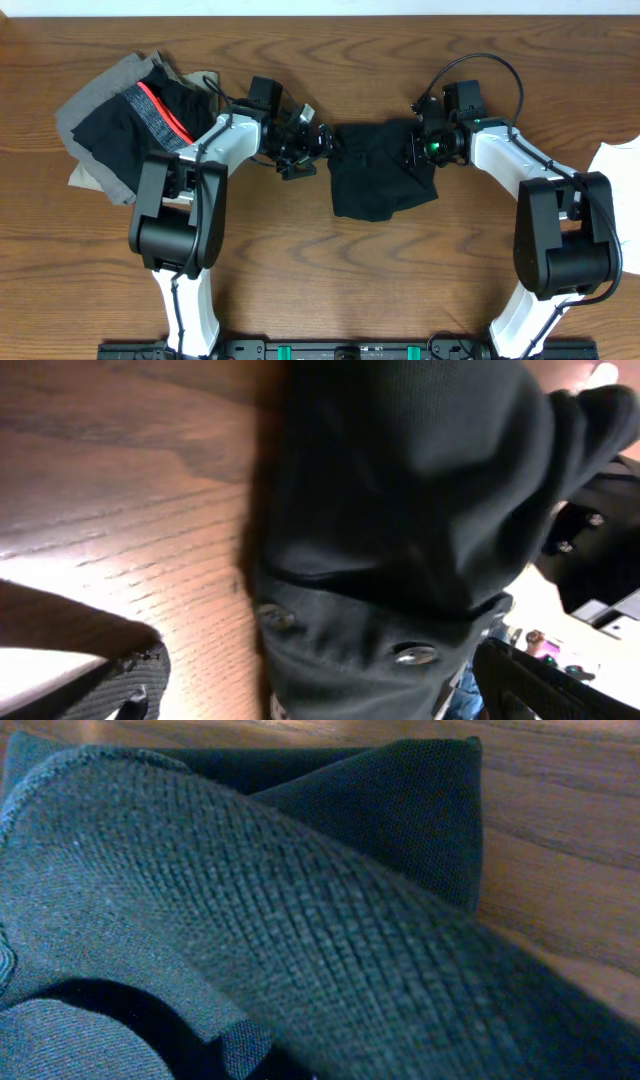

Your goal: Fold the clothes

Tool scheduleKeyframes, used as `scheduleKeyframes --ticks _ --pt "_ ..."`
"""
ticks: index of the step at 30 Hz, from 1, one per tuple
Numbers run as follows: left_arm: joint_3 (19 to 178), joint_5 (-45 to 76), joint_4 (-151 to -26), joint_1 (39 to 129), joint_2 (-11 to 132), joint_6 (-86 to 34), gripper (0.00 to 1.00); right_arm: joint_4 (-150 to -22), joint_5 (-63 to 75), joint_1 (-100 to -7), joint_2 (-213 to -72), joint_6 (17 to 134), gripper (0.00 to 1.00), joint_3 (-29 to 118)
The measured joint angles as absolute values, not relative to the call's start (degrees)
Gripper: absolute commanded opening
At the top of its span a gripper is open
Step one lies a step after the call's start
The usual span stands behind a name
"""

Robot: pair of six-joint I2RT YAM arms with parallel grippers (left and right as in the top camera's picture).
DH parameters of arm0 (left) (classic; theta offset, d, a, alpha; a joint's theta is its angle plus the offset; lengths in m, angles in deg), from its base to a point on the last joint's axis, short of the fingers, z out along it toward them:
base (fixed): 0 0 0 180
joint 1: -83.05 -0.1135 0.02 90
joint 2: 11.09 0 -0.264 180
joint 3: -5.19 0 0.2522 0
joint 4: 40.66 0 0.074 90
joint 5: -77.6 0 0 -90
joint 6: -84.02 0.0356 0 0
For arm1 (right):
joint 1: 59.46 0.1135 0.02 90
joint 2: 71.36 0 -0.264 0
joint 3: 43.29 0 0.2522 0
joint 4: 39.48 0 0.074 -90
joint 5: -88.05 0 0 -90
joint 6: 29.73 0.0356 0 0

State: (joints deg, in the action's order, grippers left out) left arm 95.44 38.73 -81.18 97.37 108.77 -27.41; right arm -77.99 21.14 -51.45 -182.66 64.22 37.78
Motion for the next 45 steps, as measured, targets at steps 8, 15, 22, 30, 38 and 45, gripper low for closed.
scheduleKeyframes --ticks 8,15,22,30,38,45 --pt "95.38 38.36 -75.81 103.12 108.94 -30.67 0.98 -78.06 20.96 -51.45 -182.66 64.24 0.01 37.78" --pt "95.64 39.67 -74.3 105.33 110.41 -33.27 1.0 -78.06 20.09 -51.45 -182.66 64.37 0.01 37.78" --pt "95.68 39.76 -69.53 105.46 112.44 -34.8 0.54 -78.15 19.65 -51.47 -182.66 64.39 0.01 37.78" --pt "95.64 39.94 -68.61 105.44 113.01 -32.44 0.06 -80.68 19.67 -51.49 -182.64 64.39 0.01 37.8" --pt "95.62 39.65 -71.56 104.76 111.98 -30.28 0.06 -85.01 20.33 -52.37 -175.76 64.39 0.01 37.76" --pt "94.7 37.07 -75.13 100.54 101.82 -26.14 0.06 -82.5 21.1 -54.42 -160.59 64.42 0.02 37.78"
